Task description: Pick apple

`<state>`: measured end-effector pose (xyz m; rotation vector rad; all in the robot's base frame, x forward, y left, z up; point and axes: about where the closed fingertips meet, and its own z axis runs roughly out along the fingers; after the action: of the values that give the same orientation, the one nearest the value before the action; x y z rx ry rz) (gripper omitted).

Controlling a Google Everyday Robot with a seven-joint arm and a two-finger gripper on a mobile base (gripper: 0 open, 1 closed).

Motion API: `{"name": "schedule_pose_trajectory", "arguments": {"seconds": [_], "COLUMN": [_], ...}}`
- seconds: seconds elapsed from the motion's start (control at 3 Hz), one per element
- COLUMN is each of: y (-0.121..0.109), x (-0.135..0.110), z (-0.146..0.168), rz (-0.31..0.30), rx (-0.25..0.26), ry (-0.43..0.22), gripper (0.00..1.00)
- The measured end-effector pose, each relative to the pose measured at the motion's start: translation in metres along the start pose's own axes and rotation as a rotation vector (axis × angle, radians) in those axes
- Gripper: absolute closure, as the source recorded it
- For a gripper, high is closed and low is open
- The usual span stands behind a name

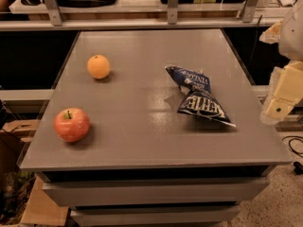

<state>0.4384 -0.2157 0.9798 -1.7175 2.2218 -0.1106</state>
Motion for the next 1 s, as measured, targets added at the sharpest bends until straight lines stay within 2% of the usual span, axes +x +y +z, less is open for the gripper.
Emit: {"name": "schedule_pose_trajectory", "arguments": {"seconds": [0.33, 0.67, 1.0], "y": [0.0, 0.0, 0.006], "x": [0.0, -0.017, -0.06], "z": [0.0, -0.003, -0.003], "rz": [0.0, -0.1, -0.291], "rx": [0.0, 0.004, -0.018], "ry": [0.0, -0.029, -0.084], "gripper": [0.0, 0.0, 0.0]}}
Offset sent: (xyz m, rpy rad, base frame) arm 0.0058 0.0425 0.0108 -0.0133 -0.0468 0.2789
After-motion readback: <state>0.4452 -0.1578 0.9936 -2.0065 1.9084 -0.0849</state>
